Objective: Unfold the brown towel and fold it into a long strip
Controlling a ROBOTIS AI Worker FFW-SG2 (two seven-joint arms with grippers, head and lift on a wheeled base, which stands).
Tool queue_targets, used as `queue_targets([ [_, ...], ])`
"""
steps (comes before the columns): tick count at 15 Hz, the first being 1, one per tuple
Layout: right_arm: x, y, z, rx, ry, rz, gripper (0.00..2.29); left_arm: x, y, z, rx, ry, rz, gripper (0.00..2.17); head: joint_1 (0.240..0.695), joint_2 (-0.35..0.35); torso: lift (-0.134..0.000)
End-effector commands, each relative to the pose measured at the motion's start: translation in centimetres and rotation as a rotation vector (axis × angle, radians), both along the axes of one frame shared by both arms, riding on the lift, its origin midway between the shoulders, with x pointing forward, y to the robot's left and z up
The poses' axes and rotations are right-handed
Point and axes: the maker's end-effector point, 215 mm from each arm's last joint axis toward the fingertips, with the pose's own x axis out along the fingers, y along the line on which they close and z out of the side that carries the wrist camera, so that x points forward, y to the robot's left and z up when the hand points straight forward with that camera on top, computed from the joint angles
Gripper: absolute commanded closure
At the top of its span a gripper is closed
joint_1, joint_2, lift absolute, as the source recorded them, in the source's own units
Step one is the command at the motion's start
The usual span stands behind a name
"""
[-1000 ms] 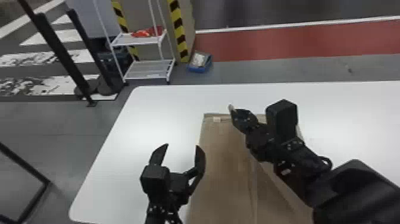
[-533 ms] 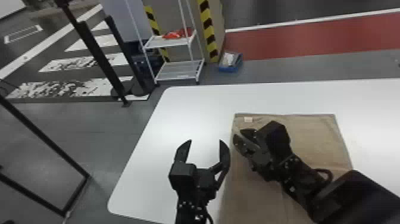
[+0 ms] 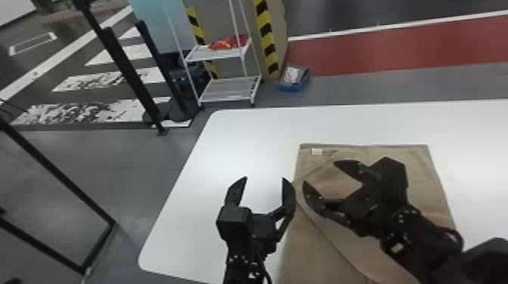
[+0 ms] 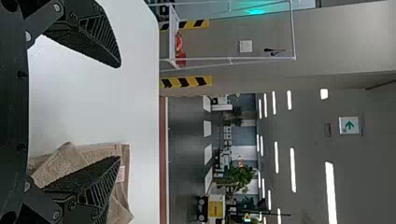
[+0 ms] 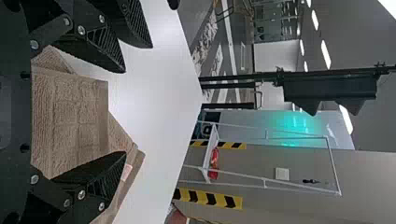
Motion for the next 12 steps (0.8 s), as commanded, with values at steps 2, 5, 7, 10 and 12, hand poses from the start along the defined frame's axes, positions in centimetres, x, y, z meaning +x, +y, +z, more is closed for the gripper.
queue_targets([
  [2, 0.4, -8.7, 0.5, -0.031, -0.027, -0.141, 0.05, 0.6, -0.7, 0.1, 0.013, 0.003, -0.084, 0.20, 0.695, 0.315, -0.123],
  [5, 0.1, -16.8, 0.5, -0.066, -0.039, -0.269, 0.05, 1.5, 0.0, -0.2, 0.060, 0.015, -0.144, 0.20, 0.695, 0.202, -0.123],
  [7, -0.4, -20.7, 0.7, -0.076, -0.047, -0.314, 0.06, 1.8, 1.9, -0.8, 0.098, 0.037, -0.150, 0.20, 0.695, 0.154, -0.123],
  [10, -1.0, -24.5, 0.8, -0.085, -0.060, -0.348, 0.06, 1.9, 4.0, -2.3, 0.170, 0.106, -0.233, 0.20, 0.695, 0.110, -0.123],
  [12, -1.0, -26.2, 0.7, -0.087, -0.058, -0.357, 0.07, 1.4, 5.2, -4.1, 0.337, 0.191, -0.324, 0.20, 0.695, 0.094, -0.123],
])
